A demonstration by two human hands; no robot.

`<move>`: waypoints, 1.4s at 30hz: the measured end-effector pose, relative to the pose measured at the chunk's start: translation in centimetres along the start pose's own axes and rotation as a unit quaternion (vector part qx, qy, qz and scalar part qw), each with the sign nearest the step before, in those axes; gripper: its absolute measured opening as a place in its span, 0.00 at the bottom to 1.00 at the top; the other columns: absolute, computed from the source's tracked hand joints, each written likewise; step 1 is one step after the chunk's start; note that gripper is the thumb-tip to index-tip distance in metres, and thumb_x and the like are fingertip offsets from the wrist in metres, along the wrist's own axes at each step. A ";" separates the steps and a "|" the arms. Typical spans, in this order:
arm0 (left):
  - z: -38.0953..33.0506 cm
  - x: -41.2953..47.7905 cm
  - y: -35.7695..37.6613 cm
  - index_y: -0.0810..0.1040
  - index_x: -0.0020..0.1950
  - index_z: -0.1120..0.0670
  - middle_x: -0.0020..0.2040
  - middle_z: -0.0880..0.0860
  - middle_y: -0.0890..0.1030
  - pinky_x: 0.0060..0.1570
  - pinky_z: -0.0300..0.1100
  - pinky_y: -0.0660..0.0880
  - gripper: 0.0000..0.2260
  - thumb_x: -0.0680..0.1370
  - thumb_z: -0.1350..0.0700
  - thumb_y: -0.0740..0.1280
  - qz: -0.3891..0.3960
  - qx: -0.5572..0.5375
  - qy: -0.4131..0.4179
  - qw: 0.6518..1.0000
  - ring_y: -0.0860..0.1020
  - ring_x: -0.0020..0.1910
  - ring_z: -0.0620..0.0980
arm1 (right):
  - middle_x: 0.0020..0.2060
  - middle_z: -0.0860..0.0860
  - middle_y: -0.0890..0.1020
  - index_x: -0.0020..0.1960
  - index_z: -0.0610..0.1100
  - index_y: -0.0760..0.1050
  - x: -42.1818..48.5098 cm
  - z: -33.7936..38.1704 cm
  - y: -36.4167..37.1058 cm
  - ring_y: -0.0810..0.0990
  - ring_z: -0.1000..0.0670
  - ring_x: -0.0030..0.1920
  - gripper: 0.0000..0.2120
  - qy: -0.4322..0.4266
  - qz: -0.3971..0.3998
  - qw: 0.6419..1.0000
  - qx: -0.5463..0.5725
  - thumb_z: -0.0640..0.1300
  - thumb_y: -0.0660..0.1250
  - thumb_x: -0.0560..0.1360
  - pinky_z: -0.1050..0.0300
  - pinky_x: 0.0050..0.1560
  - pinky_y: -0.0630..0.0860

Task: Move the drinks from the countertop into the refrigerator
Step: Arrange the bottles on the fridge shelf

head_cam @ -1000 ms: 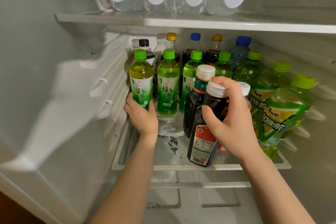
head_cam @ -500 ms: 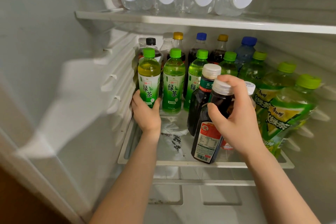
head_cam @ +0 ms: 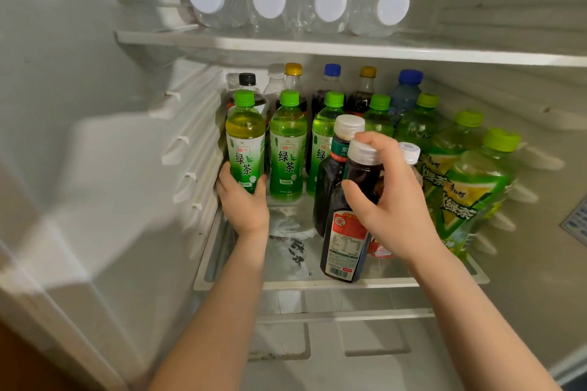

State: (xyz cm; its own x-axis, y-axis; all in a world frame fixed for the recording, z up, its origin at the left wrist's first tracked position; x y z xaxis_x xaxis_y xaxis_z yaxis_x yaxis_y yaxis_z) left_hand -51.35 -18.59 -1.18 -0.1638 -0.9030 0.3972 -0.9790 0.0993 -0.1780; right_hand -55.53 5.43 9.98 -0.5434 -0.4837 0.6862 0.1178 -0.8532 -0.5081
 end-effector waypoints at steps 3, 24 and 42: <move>-0.3 -0.2 0.2 0.64 0.72 0.62 0.67 0.60 0.71 0.64 0.45 0.65 0.30 0.74 0.55 0.71 0.026 -0.019 0.008 0.999 0.68 0.68 0.56 | 0.56 0.60 0.74 0.66 0.55 0.63 -0.1 -0.1 -0.3 0.75 0.55 0.54 0.26 -0.006 0.007 1.000 -0.023 0.44 0.69 0.72 0.55 0.50 0.73; -10.2 -1.4 -0.8 0.75 0.61 0.56 0.55 0.44 0.75 0.53 0.23 0.68 0.12 0.79 0.58 0.63 0.141 -0.060 0.202 0.967 0.74 0.55 0.41 | 0.50 0.57 0.77 0.57 0.47 0.77 1.0 -0.5 -4.3 0.76 0.54 0.53 0.12 0.010 -0.117 0.993 -0.023 0.48 0.60 0.76 0.48 0.53 0.75; -10.1 -11.0 -0.7 0.72 0.62 0.47 0.57 0.47 0.77 0.58 0.42 0.73 0.20 0.72 0.44 0.65 0.338 -0.187 0.109 0.916 0.76 0.58 0.45 | 0.45 0.51 0.77 0.49 0.42 0.79 3.1 -4.2 -2.5 0.74 0.55 0.47 0.11 0.018 -0.029 0.998 -0.048 0.32 0.61 0.74 0.63 0.47 0.68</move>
State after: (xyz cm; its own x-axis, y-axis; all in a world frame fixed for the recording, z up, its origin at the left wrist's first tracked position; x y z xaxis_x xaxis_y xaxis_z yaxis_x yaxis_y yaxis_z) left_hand -50.09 -4.51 3.69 -0.7276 -0.4819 0.4882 -0.6119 0.7777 -0.1443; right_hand -61.01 6.94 11.18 -0.5763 -0.4249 0.6981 0.0056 -0.8562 -0.5166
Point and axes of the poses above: each hand's wrist, its own x-axis towards the middle knuckle, its own y-axis out of the palm, z = x × y, the point moved 7 cm from there along x, towards the middle knuckle
